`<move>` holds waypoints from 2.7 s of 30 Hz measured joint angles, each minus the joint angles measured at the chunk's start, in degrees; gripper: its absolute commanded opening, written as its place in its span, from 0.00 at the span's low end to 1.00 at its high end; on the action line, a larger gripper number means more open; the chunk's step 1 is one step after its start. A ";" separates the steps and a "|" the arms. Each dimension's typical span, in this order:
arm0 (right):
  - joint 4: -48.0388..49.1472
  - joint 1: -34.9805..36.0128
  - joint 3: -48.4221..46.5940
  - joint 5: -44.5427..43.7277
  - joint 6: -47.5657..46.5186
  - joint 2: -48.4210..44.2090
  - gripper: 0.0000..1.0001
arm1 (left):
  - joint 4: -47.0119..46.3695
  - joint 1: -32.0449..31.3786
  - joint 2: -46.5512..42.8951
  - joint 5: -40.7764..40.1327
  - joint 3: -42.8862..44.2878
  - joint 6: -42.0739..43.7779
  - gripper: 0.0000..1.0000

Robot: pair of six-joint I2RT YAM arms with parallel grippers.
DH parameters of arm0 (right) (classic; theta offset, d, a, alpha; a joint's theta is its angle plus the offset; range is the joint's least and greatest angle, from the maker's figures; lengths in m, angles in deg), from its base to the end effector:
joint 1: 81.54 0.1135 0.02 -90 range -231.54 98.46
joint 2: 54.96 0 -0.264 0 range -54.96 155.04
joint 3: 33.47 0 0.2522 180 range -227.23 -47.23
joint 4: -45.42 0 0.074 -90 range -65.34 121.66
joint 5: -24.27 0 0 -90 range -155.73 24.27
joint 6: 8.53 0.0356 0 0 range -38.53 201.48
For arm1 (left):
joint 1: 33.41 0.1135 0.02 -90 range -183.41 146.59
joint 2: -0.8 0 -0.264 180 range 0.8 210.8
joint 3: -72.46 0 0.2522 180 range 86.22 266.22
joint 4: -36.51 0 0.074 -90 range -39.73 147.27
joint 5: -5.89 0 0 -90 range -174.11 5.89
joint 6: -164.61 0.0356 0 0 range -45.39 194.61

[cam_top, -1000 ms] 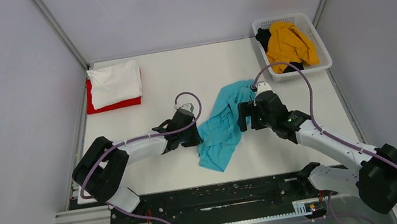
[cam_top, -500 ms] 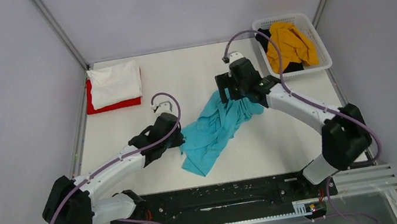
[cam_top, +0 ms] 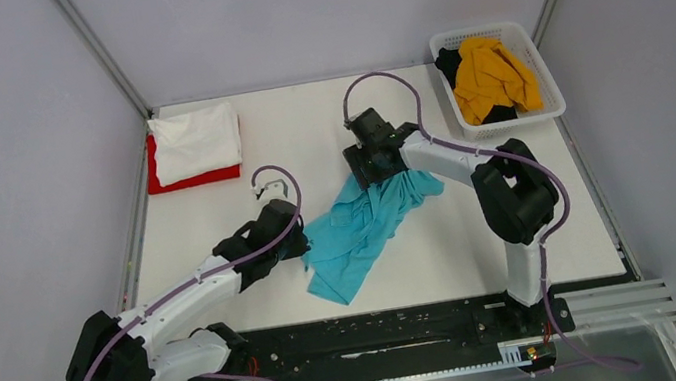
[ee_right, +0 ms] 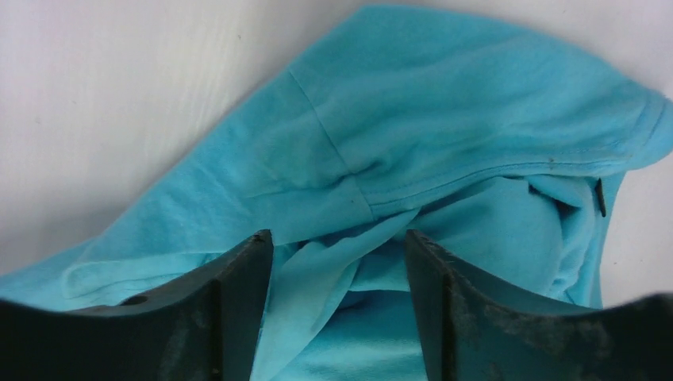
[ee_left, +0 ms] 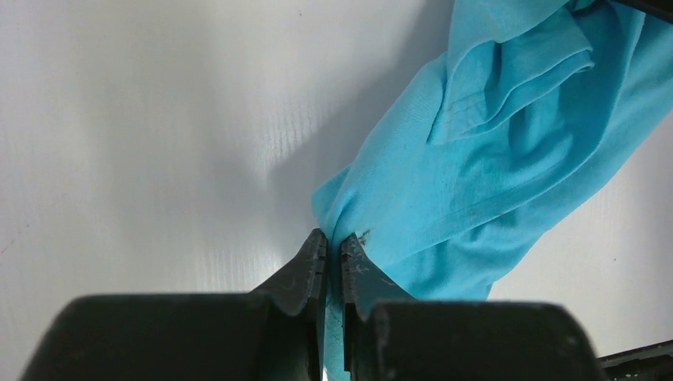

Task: Fold and stack the t-shirts
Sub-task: Flatten out the tshirt

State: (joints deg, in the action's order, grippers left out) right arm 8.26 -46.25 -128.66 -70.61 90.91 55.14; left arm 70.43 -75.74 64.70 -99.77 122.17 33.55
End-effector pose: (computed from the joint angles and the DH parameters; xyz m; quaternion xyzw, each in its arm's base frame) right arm 0.3460 0.2412 0.2102 -0.1979 0.9240 0.0863 0.3156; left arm 0.1696 -0.1415 0.2081 -0.0384 0.9257 -0.1406 0.3491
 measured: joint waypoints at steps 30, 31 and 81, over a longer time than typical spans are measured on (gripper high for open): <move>-0.94 0.20 -12.68 1.25 -1.68 -49.83 0.00 | -1.62 0.11 -13.07 -2.75 44.61 20.09 0.00; -1.51 0.20 -14.93 2.95 -1.84 -51.04 0.00 | -1.81 0.11 -13.68 -0.98 47.32 21.11 0.00; 19.47 -5.64 17.25 -4.07 7.69 -22.58 0.99 | -8.22 33.14 20.57 17.55 19.93 6.27 0.99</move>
State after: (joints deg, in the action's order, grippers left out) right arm 27.74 -51.89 -111.42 -74.68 98.60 32.57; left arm 62.21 -42.60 85.27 -82.22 142.10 39.82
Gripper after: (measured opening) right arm 0.993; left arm 0.989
